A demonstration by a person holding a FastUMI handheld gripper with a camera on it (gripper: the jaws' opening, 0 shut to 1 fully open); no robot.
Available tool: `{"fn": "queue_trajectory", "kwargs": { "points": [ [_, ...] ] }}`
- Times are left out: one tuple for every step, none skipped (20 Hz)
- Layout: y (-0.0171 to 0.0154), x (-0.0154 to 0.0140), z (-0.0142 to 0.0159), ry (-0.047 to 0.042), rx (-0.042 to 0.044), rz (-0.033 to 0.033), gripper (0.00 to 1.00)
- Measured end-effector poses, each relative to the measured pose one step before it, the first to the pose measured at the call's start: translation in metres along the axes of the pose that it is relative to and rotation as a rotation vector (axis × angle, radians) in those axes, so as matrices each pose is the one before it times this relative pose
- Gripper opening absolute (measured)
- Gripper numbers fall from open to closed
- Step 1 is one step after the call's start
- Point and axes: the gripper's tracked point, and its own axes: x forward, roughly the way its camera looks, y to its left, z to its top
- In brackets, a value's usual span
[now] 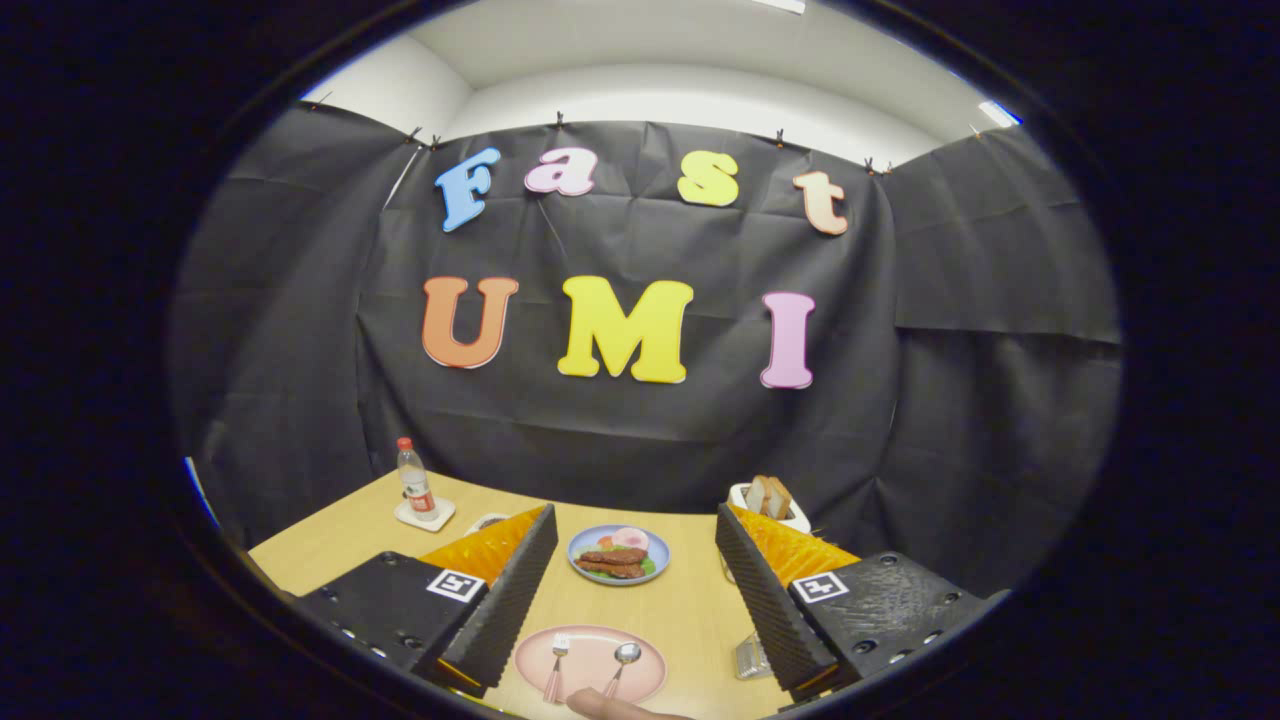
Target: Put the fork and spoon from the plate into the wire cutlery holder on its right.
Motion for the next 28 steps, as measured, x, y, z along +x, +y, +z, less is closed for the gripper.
{"fn": "queue_trajectory", "kwargs": {
  "points": [
    [-0.00216,0.0034,-0.01274,0.01665,-0.00665,0.0035,0.96],
    [-0.00116,0.00558,-0.0144,0.01833,-0.00778,0.00967,0.95],
    [-0.00298,0.0032,-0.01471,0.01618,-0.01,0.00336,0.96],
    [-0.00368,0.00572,-0.0148,0.02303,-0.0074,0.0043,0.96],
    [-0.00162,0.0064,-0.01539,0.02308,-0.0038,0.00622,0.96],
    [-0.00298,0.0076,-0.01846,0.03504,-0.00036,0.00625,0.96],
    [-0.00123,0.00782,-0.02259,0.04391,0.00295,0.00943,0.96],
    [-0.00166,0.00867,-0.02069,0.04573,0.00613,0.00859,0.96],
    [-0.00122,0.00765,-0.0193,0.04605,0.01065,0.01157,0.96],
    [0.00107,0.00783,-0.01661,0.03962,0.01647,0.01921,0.96],
    [-0.00025,0.00872,-0.01749,0.04323,0.0097,0.00652,0.96],
    [-0.00154,0.00964,-0.01552,0.03753,0.00642,-0.0002,0.96],
    [-0.00008,0.01353,-0.01634,0.04749,0.00696,0.00196,0.96],
    [0.00031,0.01133,-0.01661,0.05105,0.01238,-0.0024,0.96],
    [0.00146,0.00839,-0.01491,0.04846,0.01736,0.0037,0.96],
    [0.00191,0.0073,-0.01157,0.039,0.01662,0.00079,0.95],
    [0.00483,0.00431,-0.00914,0.02466,0.01015,0.0066,0.95],
    [0.00307,0.00554,-0.00597,0.01711,-0.00276,-0.00173,0.95],
    [0.00359,0.00275,-0.00793,0.00374,-0.00578,0.00238,0.94],
    [0.00304,0.00314,-0.00554,0.00856,-0.00672,-0.00521,0.94],
    [0.00213,0.005,-0.00653,0.01223,-0.00489,-0.00293,0.93],
    [0.00349,0.00502,-0.00425,0.01392,0.00422,-0.00344,0.93],
    [-0.00152,0.00641,-0.00358,0.01401,0.00959,-0.01678,0.88],
    [0.00299,0.0056,-0.00381,0.02124,0.01398,0.00478,0.83],
    [0.00313,0.00604,-0.0021,0.00931,0.00274,-0.00764,0.77],
    [0.00265,0.00295,0.00021,0.00738,-0.01168,-0.00744,0.71],
    [0.00318,0.00185,-0.00158,0.00933,-0.0096,-0.00441,0.64],
    [0.00403,0.00179,-0.00125,0.00615,-0.0078,0.00166,0.58]
  ]
}}
